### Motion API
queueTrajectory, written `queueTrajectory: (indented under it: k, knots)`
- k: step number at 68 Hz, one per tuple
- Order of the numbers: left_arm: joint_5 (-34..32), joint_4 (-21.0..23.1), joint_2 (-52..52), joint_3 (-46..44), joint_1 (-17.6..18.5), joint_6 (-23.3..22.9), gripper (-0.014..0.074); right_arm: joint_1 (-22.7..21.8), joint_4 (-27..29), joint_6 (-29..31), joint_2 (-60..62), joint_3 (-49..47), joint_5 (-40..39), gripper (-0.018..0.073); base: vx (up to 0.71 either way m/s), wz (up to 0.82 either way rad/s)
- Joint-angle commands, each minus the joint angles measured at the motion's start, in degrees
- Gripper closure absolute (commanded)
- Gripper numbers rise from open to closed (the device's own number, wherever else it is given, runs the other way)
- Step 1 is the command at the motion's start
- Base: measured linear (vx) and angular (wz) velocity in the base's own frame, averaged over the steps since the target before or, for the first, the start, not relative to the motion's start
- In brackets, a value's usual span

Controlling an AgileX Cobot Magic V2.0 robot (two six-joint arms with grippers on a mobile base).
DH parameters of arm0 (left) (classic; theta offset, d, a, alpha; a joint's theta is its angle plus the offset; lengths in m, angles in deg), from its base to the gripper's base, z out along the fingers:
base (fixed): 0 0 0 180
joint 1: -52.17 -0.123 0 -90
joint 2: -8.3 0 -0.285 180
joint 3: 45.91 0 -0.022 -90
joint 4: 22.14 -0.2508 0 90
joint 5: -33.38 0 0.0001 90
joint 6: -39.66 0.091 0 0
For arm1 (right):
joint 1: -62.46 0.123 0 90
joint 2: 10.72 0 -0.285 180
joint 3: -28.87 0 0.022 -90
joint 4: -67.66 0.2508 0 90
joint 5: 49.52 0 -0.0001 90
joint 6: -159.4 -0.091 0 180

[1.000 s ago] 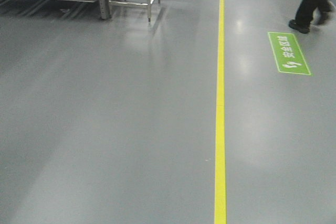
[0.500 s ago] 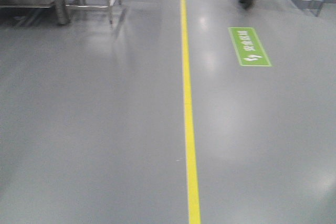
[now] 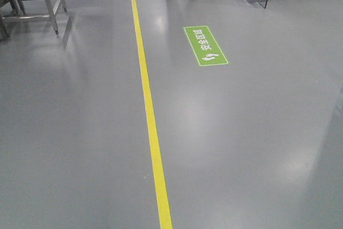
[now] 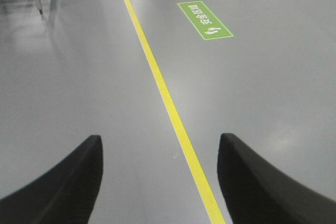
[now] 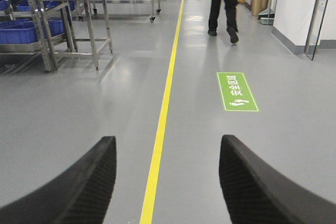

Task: Move and align brake pads A on conveyor
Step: 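Drive forward along the yellow floor line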

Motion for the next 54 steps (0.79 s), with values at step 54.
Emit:
queueTrajectory:
  k: [54]
  knots:
    - [-4.3,0.4,-0.7,-1.5,0.2,-0.1,0.0136,0.0,-0.3,0.1,-0.7,-1.6,-4.6,0.0148,0.45,0.18]
